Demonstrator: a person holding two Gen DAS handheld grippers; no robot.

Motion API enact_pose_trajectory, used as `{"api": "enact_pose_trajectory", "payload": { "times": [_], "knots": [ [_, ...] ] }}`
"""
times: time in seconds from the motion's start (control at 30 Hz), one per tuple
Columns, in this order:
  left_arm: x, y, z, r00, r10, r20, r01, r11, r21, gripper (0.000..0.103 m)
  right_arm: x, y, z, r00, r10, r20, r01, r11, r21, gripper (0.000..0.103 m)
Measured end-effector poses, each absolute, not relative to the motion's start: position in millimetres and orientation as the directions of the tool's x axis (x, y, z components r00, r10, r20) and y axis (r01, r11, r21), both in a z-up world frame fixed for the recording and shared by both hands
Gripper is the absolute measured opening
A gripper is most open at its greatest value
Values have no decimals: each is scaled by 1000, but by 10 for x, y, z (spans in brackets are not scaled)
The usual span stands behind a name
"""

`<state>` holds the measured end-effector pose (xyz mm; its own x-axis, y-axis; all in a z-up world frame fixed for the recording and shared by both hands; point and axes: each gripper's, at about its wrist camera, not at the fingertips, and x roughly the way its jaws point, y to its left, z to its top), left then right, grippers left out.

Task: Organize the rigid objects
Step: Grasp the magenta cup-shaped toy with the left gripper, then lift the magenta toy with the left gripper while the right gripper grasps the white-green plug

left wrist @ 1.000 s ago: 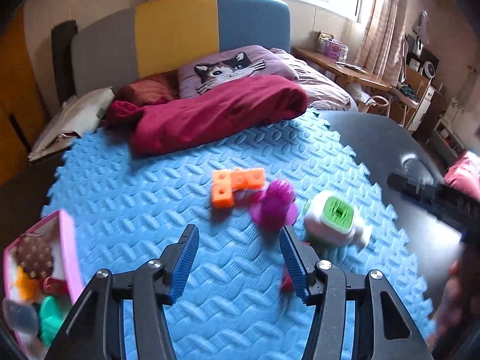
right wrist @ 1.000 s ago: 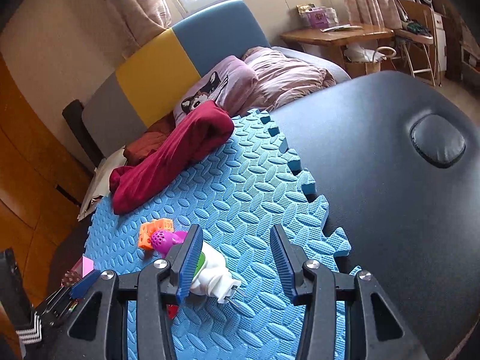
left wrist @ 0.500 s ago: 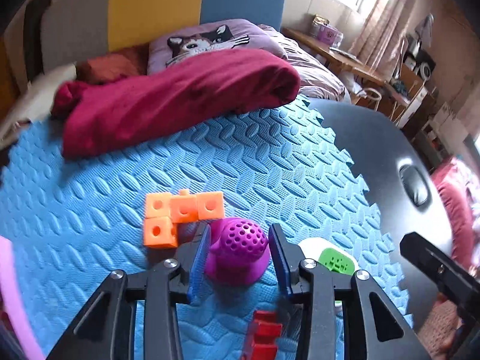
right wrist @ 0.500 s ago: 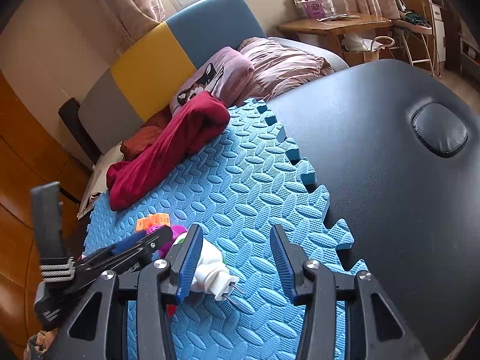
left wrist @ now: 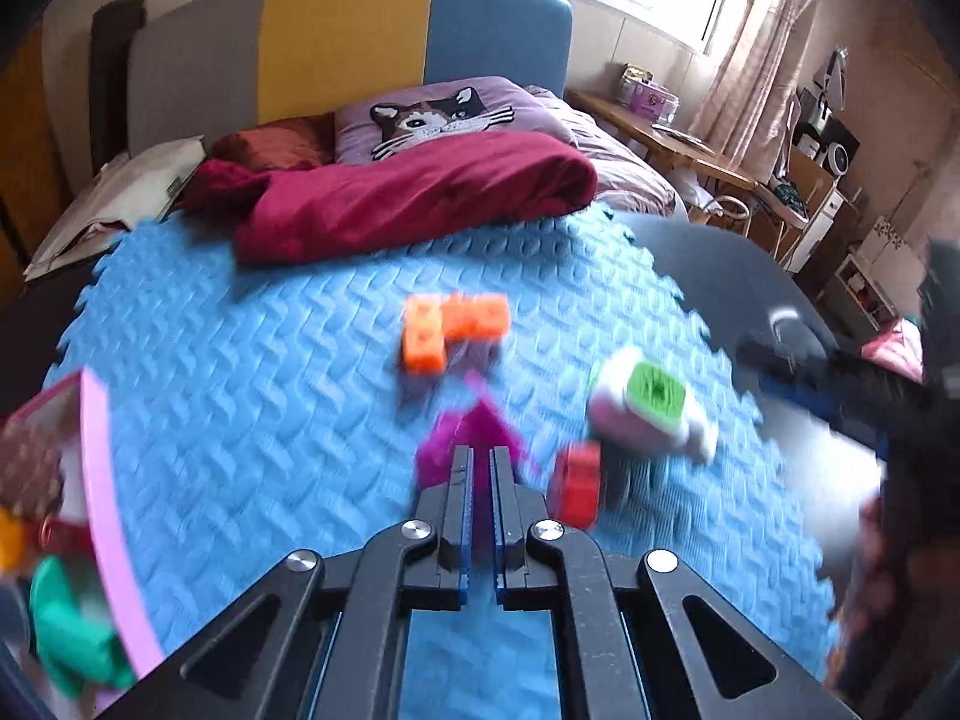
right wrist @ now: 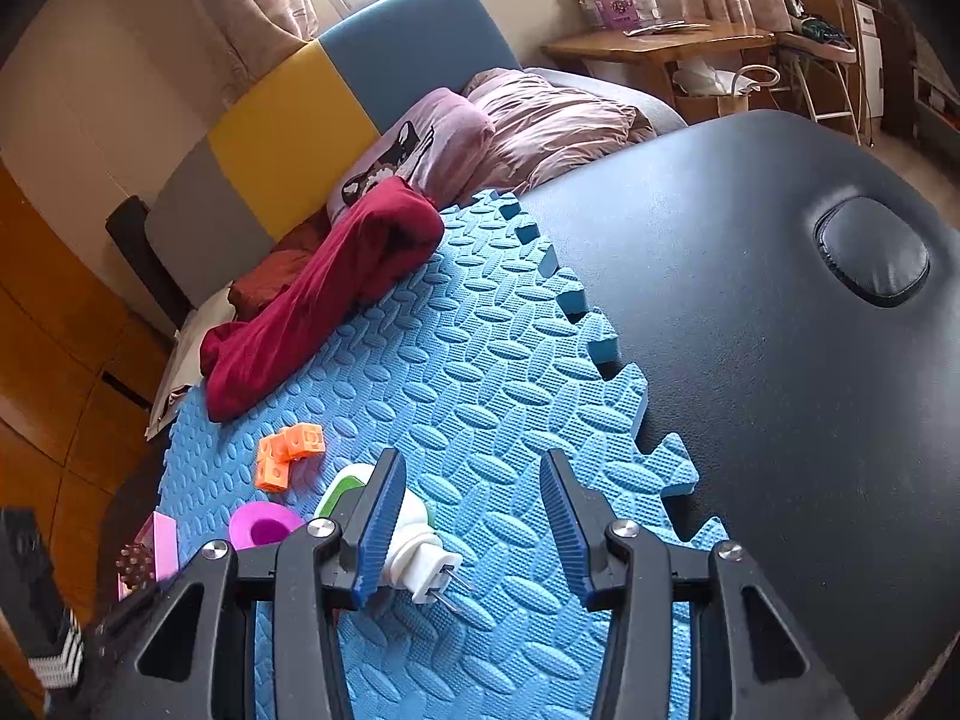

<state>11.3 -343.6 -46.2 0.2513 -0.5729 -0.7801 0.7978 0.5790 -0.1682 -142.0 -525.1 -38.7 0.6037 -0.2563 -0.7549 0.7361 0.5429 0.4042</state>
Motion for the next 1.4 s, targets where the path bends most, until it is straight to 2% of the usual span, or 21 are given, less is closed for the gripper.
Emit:
{"api": "enact_pose_trajectory", "payload": {
  "times": [0.17, 0.3, 0.33, 0.37, 0.4, 0.43, 0.53, 0.57, 0.63, 0.67, 0.73, 1.0, 1.03, 1.07, 1.4],
  "knots": [
    [-74, -3112, -513, 232, -587, -775, 798, 571, -193, 5, -1416, -5247, -401, 583, -271, -766, 751, 541, 379, 47],
    [-130, -3047, -527, 250, -580, -775, 808, 566, -164, 8, -1422, -5254, -408, 575, -272, -772, 755, 539, 374, 47],
    [-105, -3054, -535, 233, -580, -781, 806, 565, -179, 16, -1421, -5250, -410, 575, -270, -772, 755, 539, 374, 47],
    [-67, -3067, -536, 225, -579, -784, 798, 571, -193, 33, -1421, -5244, -408, 576, -268, -772, 753, 541, 374, 47],
    [-37, -3085, -528, 224, -581, -783, 792, 576, -201, 44, -1415, -5241, -407, 576, -268, -772, 752, 543, 372, 47],
    [2, -3101, -511, 243, -585, -773, 781, 591, -202, 60, -1413, -5239, -405, 576, -269, -772, 752, 544, 371, 47],
    [50, -3203, -461, 306, -597, -742, 796, 588, -145, 74, -1418, -5244, -400, 584, -263, -768, 748, 543, 382, 47],
    [55, -3289, -478, 318, -585, -746, 820, 564, -93, 75, -1417, -5246, -401, 585, -260, -768, 746, 543, 385, 47],
    [78, -3417, -537, 342, -553, -760, 843, 537, -12, 72, -1416, -5246, -403, 588, -255, -768, 744, 543, 389, 47],
    [101, -3479, -568, 342, -545, -766, 855, 518, 13, 63, -1415, -5247, -401, 591, -252, -766, 741, 544, 392, 47],
    [151, -3579, -629, 335, -528, -780, 872, 487, 46, 53, -1412, -5247, -395, 595, -252, -763, 739, 546, 396, 47],
    [240, -3890, -776, 292, -539, -790, 924, 372, 88, 53, -1391, -5250, -404, 609, -230, -759, 724, 552, 413, 47],
    [243, -3929, -806, 283, -534, -797, 927, 364, 85, 50, -1386, -5248, -405, 609, -228, -760, 723, 554, 413, 47],
    [245, -3961, -847, 275, -525, -806, 928, 363, 80, 33, -1382, -5248, -406, 608, -229, -760, 723, 555, 411, 47],
    [22, -3570, -754, 310, -526, -792, 861, 508, 0, 32, -1376, -5240, -395, 616, -232, -753, 716, 564, 412, 47]
  ]
}}
